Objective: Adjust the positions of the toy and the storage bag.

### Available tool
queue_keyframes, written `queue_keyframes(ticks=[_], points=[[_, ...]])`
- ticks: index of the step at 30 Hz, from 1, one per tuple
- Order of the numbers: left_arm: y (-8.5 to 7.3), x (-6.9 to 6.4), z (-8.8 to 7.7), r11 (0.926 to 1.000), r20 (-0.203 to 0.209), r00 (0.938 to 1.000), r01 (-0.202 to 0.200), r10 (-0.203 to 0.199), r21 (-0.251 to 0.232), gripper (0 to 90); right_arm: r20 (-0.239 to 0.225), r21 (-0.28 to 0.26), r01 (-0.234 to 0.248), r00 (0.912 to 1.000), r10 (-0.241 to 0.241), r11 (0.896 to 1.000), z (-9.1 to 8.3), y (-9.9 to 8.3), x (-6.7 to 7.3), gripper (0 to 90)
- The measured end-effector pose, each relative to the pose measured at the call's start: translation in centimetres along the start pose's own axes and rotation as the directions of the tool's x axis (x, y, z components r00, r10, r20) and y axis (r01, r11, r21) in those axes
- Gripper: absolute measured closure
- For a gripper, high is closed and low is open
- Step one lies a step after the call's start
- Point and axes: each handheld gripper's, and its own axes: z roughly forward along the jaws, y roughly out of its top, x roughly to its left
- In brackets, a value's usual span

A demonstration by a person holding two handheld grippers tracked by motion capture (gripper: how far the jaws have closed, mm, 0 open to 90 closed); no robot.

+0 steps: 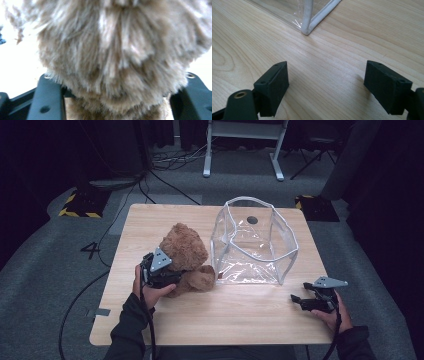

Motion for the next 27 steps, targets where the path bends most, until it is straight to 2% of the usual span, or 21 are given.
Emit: queue_keyframes(ticks=[5, 12, 19, 27], points=[[-0.4, 0.2, -0.2, 0.9996, 0.007, 0.9999, 0.013, -0.013, -0.025, 44.2, 0.0, 0.0, 0.0, 1.0, 0.0, 1.0, 0.0, 0.0, 0.0, 19.6], [-0.7, 0.1, -0.5, 0.9992, 0.006, 0.9999, 0.008, -0.008, -0.039, 49.6, 0.0, 0.0, -0.001, 1.0, 0.001, 1.0, 0.0, 0.0, 0.0, 19.6], [-1.0, 0.5, -0.9, 0.9972, 0.025, 0.9994, 0.027, -0.026, -0.07, 50.2, -0.002, -0.001, -0.001, 1.0, 0.001, 1.0, 0.0, 0.0, 0.0, 19.6], [-1.1, 0.6, -1.2, 0.9951, 0.035, 0.9991, 0.027, -0.024, -0.095, 50.5, -0.002, -0.001, -0.001, 1.0, 0.001, 1.0, 0.0, 0.0, 0.0, 19.6]])
